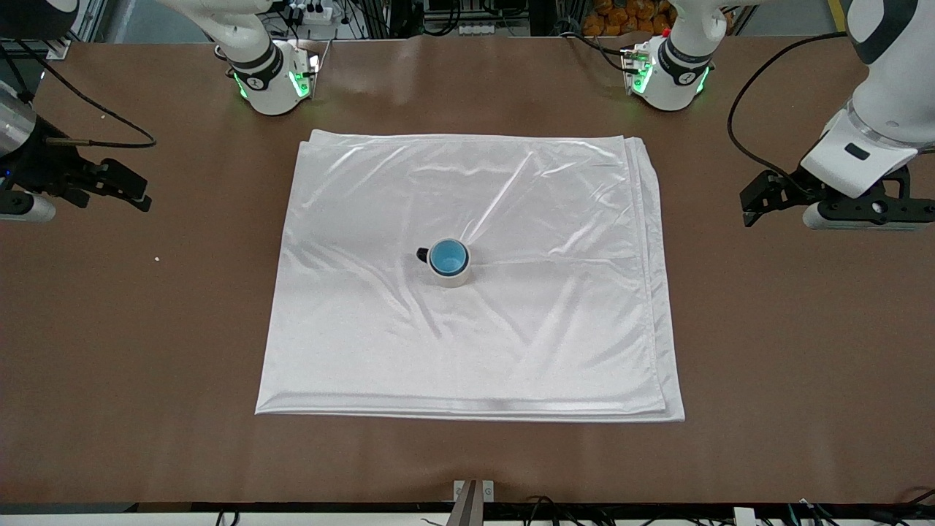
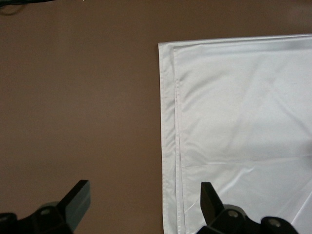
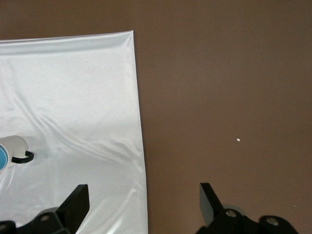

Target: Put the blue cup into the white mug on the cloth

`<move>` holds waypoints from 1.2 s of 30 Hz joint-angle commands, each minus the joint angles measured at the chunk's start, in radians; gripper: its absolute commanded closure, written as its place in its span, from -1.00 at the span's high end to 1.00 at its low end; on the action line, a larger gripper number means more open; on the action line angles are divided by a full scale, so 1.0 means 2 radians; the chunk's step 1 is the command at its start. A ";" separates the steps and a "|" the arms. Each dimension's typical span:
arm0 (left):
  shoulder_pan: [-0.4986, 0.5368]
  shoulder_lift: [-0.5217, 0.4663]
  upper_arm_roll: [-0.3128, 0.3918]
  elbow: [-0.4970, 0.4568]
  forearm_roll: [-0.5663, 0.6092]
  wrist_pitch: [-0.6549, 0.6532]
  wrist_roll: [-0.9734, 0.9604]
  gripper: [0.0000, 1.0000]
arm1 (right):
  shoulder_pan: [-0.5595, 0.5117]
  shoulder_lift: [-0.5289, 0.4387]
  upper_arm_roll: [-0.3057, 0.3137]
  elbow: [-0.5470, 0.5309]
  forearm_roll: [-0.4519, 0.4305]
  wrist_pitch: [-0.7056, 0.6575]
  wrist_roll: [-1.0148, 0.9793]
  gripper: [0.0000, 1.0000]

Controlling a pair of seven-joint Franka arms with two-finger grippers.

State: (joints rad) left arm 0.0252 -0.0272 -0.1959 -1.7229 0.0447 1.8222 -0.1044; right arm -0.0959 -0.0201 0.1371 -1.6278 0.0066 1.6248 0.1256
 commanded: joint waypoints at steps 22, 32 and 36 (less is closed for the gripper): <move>0.000 -0.007 0.009 0.035 -0.012 -0.031 0.004 1.00 | -0.001 0.008 0.002 0.012 0.001 -0.004 0.009 1.00; 0.000 -0.006 0.009 0.036 -0.012 -0.037 0.003 1.00 | -0.002 0.008 0.002 0.012 0.001 -0.004 0.009 1.00; 0.000 -0.004 0.009 0.037 -0.012 -0.037 0.004 1.00 | -0.002 0.008 0.002 0.012 0.001 -0.004 0.009 1.00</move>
State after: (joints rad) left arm 0.0265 -0.0318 -0.1837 -1.6597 0.0438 1.7666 -0.1044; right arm -0.0960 -0.0165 0.1366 -1.6278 0.0066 1.6250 0.1266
